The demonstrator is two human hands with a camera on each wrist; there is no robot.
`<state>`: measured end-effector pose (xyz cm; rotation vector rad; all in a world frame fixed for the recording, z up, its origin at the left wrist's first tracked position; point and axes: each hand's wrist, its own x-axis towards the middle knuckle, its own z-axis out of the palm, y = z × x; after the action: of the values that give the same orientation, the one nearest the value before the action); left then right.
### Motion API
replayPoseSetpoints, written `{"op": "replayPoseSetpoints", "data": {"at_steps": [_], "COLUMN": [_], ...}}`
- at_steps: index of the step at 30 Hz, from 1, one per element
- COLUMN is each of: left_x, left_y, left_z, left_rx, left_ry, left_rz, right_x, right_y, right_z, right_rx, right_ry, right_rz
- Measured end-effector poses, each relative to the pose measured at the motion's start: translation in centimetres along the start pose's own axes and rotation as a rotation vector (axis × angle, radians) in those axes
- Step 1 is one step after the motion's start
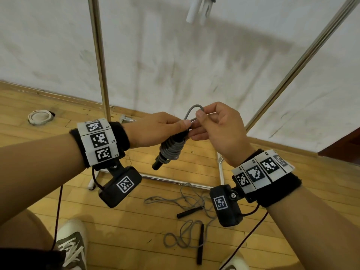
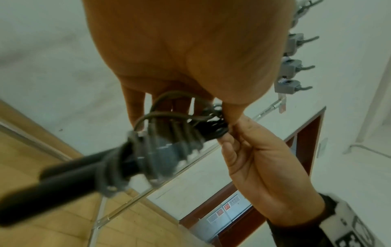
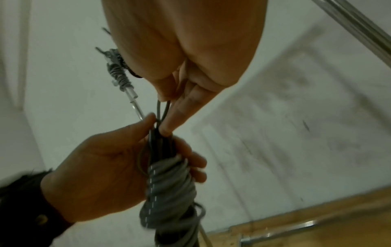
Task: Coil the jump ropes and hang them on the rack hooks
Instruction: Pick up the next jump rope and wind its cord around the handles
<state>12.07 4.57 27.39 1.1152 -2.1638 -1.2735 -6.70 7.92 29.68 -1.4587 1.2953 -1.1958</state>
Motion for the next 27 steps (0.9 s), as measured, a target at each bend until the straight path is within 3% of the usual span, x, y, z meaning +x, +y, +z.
{"op": "replayPoseSetpoints", "data": {"at_steps": [4, 11, 22, 27], "left_x": [0.2, 0.8, 1.3, 1.2], "left_y": [-0.2, -0.1, -0.5, 1.0], "left_z": [-0.1, -0.4, -0.1, -0.7], "left_rx": [-0.089, 0.06, 0.146, -0.036], "left_ry": [0.007, 0.097, 0.019, -0.004], "left_rz": [-0.035, -0.049, -0.074, 0.04], "right_x": [0.3, 0.6, 0.5, 0.5], "right_y": [-0.5, -1.2, -2.5, -3.4], "right_z": [-0.7, -1.2, -1.9, -2.3], "right_rx": [-0.182, -0.246, -0.258, -0.246], "right_ry": [-0.006, 0.075, 0.145, 0.069], "right_rz": [-0.107, -0.207, -0.308, -0.306]}}
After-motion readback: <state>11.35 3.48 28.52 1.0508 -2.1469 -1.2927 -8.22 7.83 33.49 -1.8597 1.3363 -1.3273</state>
